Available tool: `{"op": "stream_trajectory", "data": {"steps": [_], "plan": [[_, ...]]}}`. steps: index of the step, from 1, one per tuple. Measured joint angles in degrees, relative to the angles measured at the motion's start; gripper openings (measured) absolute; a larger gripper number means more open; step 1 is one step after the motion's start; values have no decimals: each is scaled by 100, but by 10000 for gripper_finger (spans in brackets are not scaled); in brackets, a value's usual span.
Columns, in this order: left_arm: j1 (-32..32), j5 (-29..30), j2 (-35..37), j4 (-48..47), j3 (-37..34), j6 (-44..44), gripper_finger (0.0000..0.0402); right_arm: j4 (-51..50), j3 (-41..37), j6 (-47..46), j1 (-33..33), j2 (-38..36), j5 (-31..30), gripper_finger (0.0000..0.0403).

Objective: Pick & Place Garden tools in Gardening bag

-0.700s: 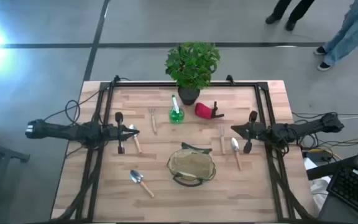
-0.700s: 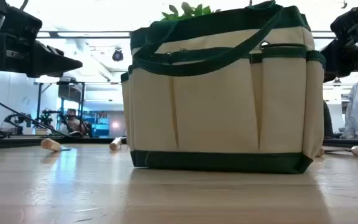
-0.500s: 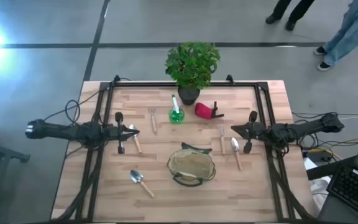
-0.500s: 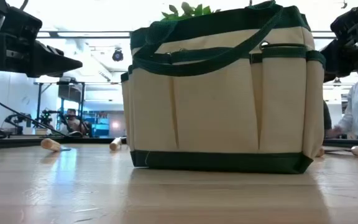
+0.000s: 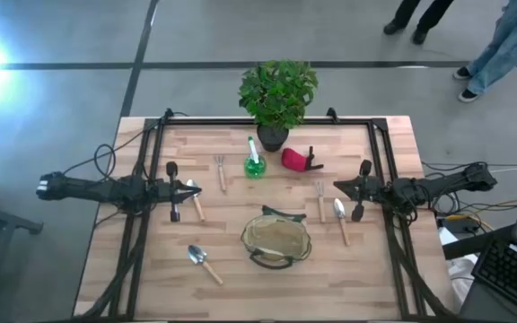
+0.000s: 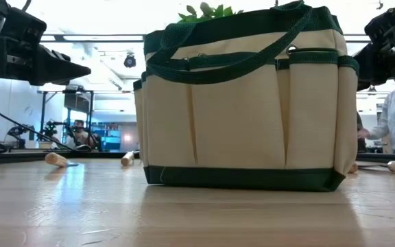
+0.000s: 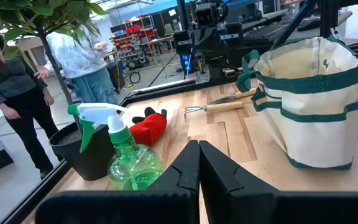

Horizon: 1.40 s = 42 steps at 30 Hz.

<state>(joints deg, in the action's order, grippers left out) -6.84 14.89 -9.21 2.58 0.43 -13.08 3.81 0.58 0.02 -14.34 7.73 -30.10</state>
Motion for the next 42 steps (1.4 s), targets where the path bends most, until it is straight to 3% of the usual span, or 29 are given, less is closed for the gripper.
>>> {"op": "stream_trajectory", "data": {"steps": [30, 42], "plan": [[0, 0, 1, 0, 0, 0, 7, 11, 0, 16, -1, -7, 1, 8], [0, 0, 0, 0, 0, 0, 7, 1489, 0, -830, 1, -5, 52, 8]]}}
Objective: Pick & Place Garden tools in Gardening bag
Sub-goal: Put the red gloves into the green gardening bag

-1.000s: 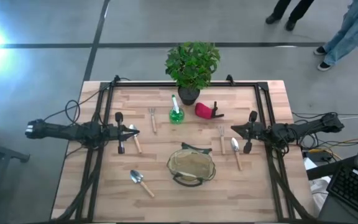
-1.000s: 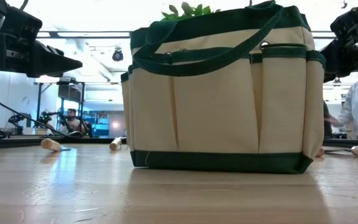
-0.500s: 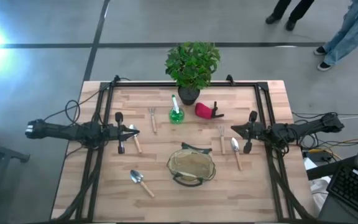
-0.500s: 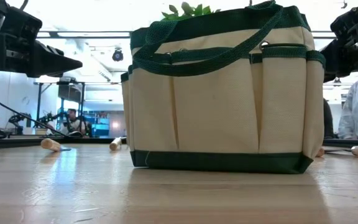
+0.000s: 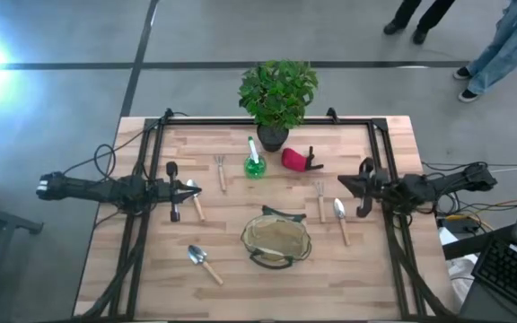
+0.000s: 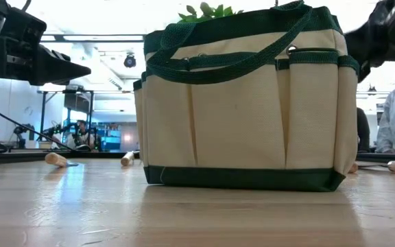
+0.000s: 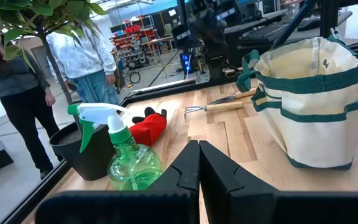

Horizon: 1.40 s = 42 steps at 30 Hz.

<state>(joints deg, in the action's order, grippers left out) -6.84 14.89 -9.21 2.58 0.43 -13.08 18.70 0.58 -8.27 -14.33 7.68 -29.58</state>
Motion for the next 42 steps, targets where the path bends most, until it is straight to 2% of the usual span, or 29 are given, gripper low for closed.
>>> {"op": "stream_trajectory", "data": {"steps": [5, 10, 14, 18, 21, 24, 28, 31, 36, 39, 42], "plan": [[-1, 1, 0, 38, 0, -35, 7, 631, 2, 294, 2, 71, 120, 8], [1, 165, -2, 180, 0, 26, 7, 728, 89, -224, -2, 354, 759, 8], [1, 171, 0, 311, 0, -92, 7, 713, 249, -550, 16, 960, 705, 8], [1, 215, -2, 834, 0, -358, 7, 636, 652, -553, 15, 1947, 460, 8], [1, 216, -2, 1228, 0, -473, 7, -88, 1211, -385, 18, 2676, 130, 8], [1, 361, -2, 1392, 0, -480, 7, -1540, 1985, -716, 161, 3297, -217, 8], [3, 815, -4, 1219, 0, -149, 7, -3641, 2938, -1406, 583, 4054, -239, 8], [3, 827, -7, 996, 0, 61, 7, -4625, 3475, -1551, 980, 4477, -217, 8], [1, 826, -10, 838, 0, 368, 22, -4695, 3946, -899, 1715, 5048, 686, 20], [1, 832, -13, 838, 0, 567, 44, -4718, 4084, -501, 2174, 5398, 1105, 49], [1, 836, -13, 840, 0, 615, 68, -4706, 4138, -247, 2565, 5705, 1279, 91]]}}
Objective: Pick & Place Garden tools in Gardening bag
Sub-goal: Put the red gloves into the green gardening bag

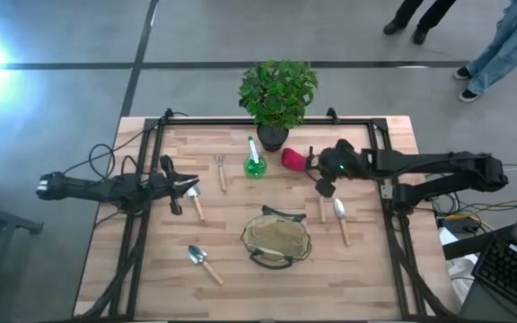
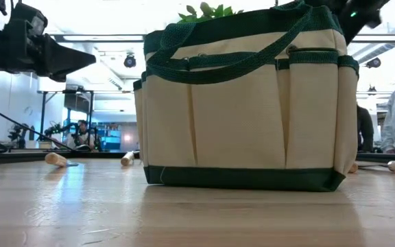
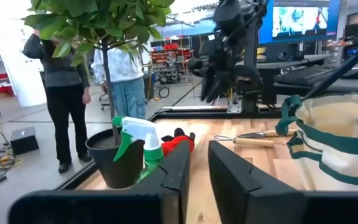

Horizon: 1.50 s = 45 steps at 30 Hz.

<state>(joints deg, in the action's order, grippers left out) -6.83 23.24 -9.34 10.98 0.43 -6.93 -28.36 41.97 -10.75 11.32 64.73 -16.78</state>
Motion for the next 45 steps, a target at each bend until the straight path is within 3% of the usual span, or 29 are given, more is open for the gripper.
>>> {"op": "stream_trajectory", "data": {"steps": [10, 19, 32, 38, 41, 45], "plan": [[0, 63, 0, 7, 0, -43, 99, 305, -10, 936, 559, 974, -281, 213], [0, 58, 0, 11, 0, -31, 97, 1061, 21, 1821, 587, 1782, -231, 246], [2, 68, -2, 0, 0, -47, 97, 929, 627, 2191, 599, 2803, -52, 227], [1, 68, -2, -37, 0, -49, 97, 987, 662, 2097, 593, 3403, -312, 210], [1, 68, -2, -39, 0, -46, 97, 1012, 663, 1929, 591, 3516, -380, 168], [1, 68, -2, -39, 0, -23, 97, 996, 646, 1798, 593, 3399, -415, 72]]}}
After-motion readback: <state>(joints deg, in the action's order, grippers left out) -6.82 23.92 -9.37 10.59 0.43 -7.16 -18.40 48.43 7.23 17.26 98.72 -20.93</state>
